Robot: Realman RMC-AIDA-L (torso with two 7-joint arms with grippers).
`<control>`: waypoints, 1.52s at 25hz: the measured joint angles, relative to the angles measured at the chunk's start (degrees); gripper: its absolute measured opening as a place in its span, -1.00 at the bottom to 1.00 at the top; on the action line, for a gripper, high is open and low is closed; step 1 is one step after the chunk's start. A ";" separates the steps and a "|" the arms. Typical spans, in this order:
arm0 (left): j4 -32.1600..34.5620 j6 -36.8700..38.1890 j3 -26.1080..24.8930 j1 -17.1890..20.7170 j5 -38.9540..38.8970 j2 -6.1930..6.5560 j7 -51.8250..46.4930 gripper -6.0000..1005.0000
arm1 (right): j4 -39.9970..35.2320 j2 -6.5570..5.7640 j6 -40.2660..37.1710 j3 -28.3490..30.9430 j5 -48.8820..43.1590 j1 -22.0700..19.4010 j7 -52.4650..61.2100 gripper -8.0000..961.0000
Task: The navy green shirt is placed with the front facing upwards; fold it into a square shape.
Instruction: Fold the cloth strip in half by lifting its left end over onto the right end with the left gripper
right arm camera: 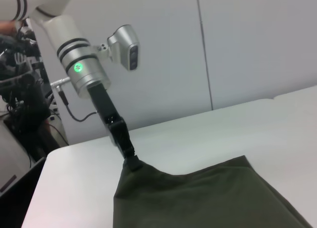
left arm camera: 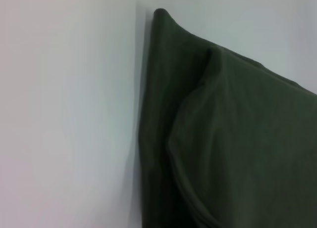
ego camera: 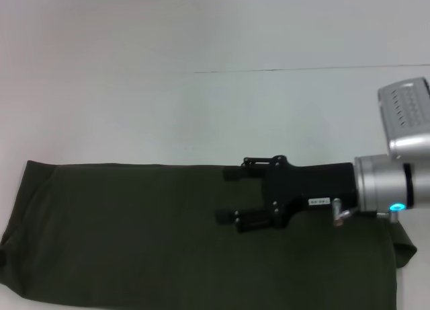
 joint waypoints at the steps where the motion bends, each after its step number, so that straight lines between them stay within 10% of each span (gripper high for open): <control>1: -0.02 -0.15 -0.12 0.02 0.00 0.00 -0.28 -0.86 | 0.64 0.07 0.40 -0.14 0.09 0.16 -0.62 0.80; 24: 1.40 -2.11 -0.55 0.34 1.96 0.54 -5.06 -0.67 | 2.41 0.04 0.34 -0.26 0.99 0.51 -1.23 0.80; 38: 0.55 -6.92 6.71 -5.19 2.04 1.57 -11.10 0.02 | 3.37 0.10 0.80 -1.15 2.57 0.15 -1.79 0.80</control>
